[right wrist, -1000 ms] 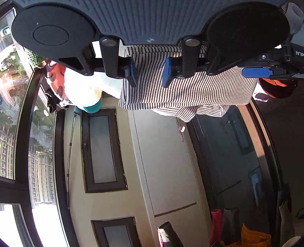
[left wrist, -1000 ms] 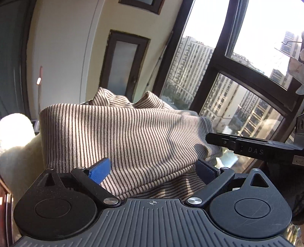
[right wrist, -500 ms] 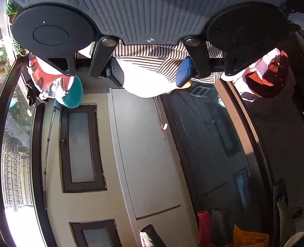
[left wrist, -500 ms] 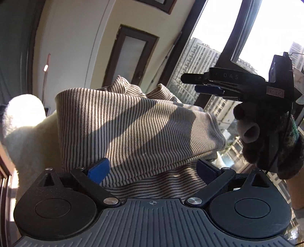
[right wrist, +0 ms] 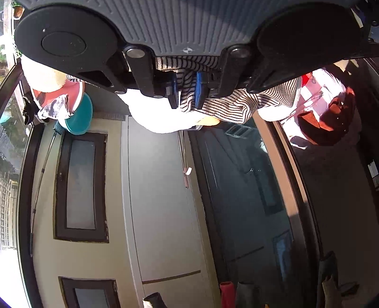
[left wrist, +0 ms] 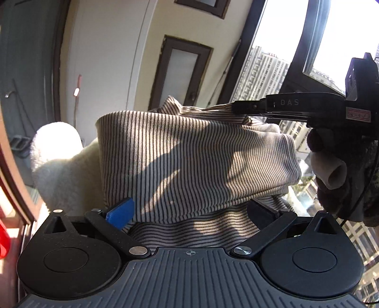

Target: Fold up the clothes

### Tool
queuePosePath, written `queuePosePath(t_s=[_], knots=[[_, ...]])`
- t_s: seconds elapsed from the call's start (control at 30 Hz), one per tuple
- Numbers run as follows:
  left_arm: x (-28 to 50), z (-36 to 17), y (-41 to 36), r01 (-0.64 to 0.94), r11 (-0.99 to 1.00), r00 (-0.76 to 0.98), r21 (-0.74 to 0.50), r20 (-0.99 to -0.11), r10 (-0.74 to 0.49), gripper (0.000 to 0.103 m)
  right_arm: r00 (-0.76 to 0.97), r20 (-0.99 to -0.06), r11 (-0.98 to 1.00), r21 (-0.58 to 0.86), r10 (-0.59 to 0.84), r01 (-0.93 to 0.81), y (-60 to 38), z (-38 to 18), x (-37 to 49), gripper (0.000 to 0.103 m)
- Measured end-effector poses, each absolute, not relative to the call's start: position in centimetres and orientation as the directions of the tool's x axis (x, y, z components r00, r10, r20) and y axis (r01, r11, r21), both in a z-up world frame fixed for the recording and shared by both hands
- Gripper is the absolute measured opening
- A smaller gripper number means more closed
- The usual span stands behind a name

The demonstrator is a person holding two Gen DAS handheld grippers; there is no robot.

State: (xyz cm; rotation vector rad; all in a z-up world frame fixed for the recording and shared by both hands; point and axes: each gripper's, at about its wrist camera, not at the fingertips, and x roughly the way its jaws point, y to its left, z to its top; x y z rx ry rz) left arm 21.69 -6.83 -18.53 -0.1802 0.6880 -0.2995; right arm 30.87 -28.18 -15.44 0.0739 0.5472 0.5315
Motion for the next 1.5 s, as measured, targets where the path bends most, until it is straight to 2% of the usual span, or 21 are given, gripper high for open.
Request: queuePosePath(t_s=[0.2,0.33,0.4,0.43,0.5,0.63,0.8,0.83,0.87,0.97,1.03,1.07,1.17,1.37,1.5], knots=[[21.2,-18.2,-6.8,0.237,0.932,0.72,-0.275,-0.594,-0.358,0.103,0.656,-0.504,0.826,0.299,0.563,-0.479,-29.5,-15.9,26.6,0.008],[21.2,-18.4,-6.7,0.241,0.928,0.709,-0.283,-0.602,-0.367,0.103,0.732,-0.509,0.884,0.152,0.453,-0.441,-28.8,-16.5,25.4,0.008],[21.0,-18.4,-6.7,0.242,0.927,0.708,-0.286,-0.601,-0.37,0.103,0.757,-0.488,0.894,0.131,0.435,-0.429,-28.8,-15.8,25.7,0.017],[20.8,-18.4,-6.6,0.243,0.925,0.708,-0.291,-0.599,-0.374,0.103,0.767,-0.477,0.897,0.128,0.43,-0.424,-28.8,-15.4,26.1,0.024],[20.2,-18.4,-6.5,0.245,0.921,0.709,-0.302,-0.593,-0.383,0.103,0.782,-0.459,0.901,0.116,0.421,-0.418,-28.7,-14.7,27.1,0.029],[19.3,-18.2,-5.9,0.227,0.93,0.724,-0.29,-0.588,-0.36,0.103,0.786,-0.464,0.901,0.065,0.408,-0.429,-27.5,-14.7,30.6,0.06],[18.8,-18.1,-4.7,0.182,0.936,0.734,-0.301,-0.592,-0.333,0.103,0.737,-0.538,0.897,0.09,0.409,-0.432,-25.3,-17.3,35.3,0.061],[18.8,-18.1,-4.5,0.173,0.937,0.733,-0.305,-0.595,-0.329,0.103,0.733,-0.55,0.901,0.088,0.4,-0.425,-25.0,-18.0,35.8,0.049],[18.8,-18.2,-4.3,0.165,0.937,0.733,-0.307,-0.598,-0.325,0.103,0.743,-0.555,0.91,0.065,0.374,-0.41,-24.7,-18.6,35.9,0.025],[18.8,-18.5,-3.5,0.142,0.938,0.731,-0.316,-0.606,-0.315,0.103,0.769,-0.511,0.909,0.065,0.385,-0.413,-25.3,-18.2,33.7,0.012],[18.9,-18.9,-2.7,0.125,0.93,0.722,-0.345,-0.611,-0.324,0.103,0.774,-0.461,0.895,0.116,0.433,-0.431,-26.5,-17.1,31.2,0.01],[19.1,-19.1,-2.3,0.116,0.923,0.718,-0.368,-0.611,-0.333,0.103,0.772,-0.437,0.883,0.146,0.462,-0.446,-27.3,-16.3,29.7,0.006],[19.6,-18.9,-1.1,0.113,0.896,0.723,-0.429,-0.584,-0.37,0.103,0.758,-0.401,0.857,0.23,0.515,-0.461,-29.3,-15.4,25.5,0.006],[20.9,-15.9,-1.2,0.155,0.898,0.769,-0.413,-0.52,-0.372,0.103,0.702,-0.493,0.857,0.325,0.514,-0.399,-29.9,-20.6,22.6,0.006],[21.3,-13.1,-2.7,0.218,0.918,0.821,-0.332,-0.446,-0.356,0.103,0.722,-0.473,0.86,0.348,0.505,-0.373,-29.8,-21.5,21.1,0.006]])
